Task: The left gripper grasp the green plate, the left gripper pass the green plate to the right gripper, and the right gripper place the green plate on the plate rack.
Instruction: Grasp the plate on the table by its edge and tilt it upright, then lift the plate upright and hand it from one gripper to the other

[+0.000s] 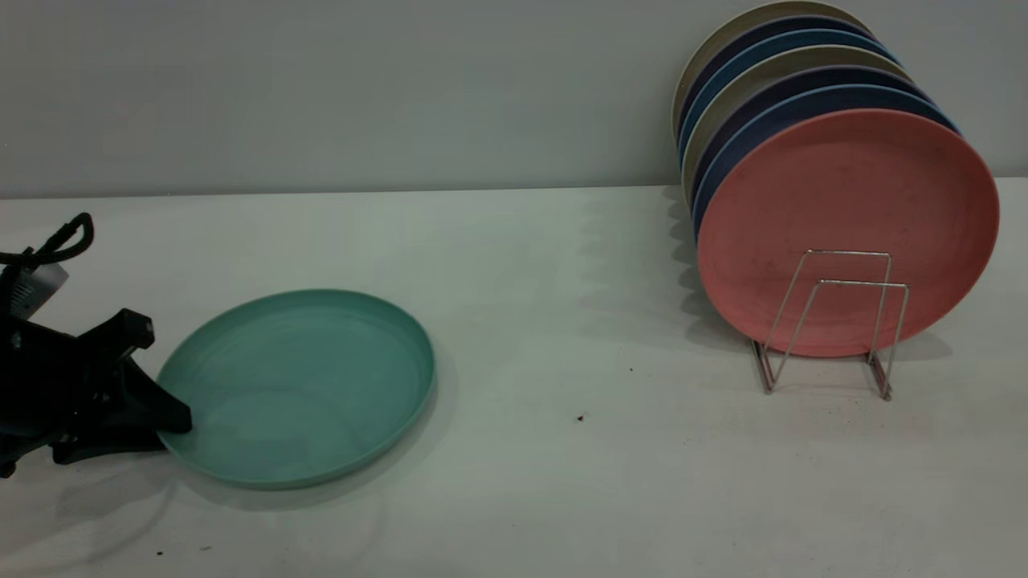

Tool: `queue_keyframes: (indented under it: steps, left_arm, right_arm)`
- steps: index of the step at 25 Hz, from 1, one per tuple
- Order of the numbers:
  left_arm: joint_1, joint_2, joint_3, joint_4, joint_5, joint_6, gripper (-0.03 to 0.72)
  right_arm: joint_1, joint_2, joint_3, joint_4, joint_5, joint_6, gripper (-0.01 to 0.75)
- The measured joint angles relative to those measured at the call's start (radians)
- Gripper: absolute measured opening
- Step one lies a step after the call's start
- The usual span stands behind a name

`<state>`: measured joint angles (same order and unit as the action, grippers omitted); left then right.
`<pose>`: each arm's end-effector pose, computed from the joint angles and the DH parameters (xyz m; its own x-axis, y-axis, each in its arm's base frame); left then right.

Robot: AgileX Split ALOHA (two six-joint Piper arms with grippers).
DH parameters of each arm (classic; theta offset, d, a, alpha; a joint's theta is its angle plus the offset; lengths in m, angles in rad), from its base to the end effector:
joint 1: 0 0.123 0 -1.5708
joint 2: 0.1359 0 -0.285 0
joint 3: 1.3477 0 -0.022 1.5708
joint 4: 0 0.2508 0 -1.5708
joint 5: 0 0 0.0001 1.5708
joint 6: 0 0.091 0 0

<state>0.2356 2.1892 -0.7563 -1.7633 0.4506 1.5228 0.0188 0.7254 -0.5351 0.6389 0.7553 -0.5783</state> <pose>0.2991 0.0317 0.0130 -0.8715 -0.4493 -0.1966 -0.3171 0.8220 -0.4729 0.1260 0.0396 0.2786 -0.6534 -0.0875 -0.7520 -0.3712 0.9027 0.2175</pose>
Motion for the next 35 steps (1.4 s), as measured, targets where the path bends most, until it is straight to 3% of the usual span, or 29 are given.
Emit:
queue_keyframes:
  steps: [7, 13, 19, 29, 35]
  left_arm:
    - [0.000, 0.000, 0.000, -0.003, -0.002, 0.005, 0.029]
    - [0.000, 0.001, -0.009, -0.003, -0.003, 0.085, 0.014]
    - [-0.008, -0.019, -0.014, -0.003, 0.035, 0.187, 0.014]
    - [-0.141, -0.134, -0.015, -0.001, 0.025, 0.285, 0.014]
    - [-0.183, -0.201, -0.015, 0.000, 0.027, 0.195, 0.013]
  right_arm:
    - [0.000, 0.000, 0.000, 0.024, 0.038, 0.000, 0.340]
    - [0.000, 0.027, 0.000, 0.056, 0.058, 0.000, 0.340]
    - [0.000, 0.155, 0.000, 0.117, 0.012, -0.073, 0.340]
    - [0.000, 0.453, 0.000, 0.578, -0.061, -0.536, 0.340]
    - [0.000, 0.666, -0.007, 0.924, -0.055, -0.883, 0.340]
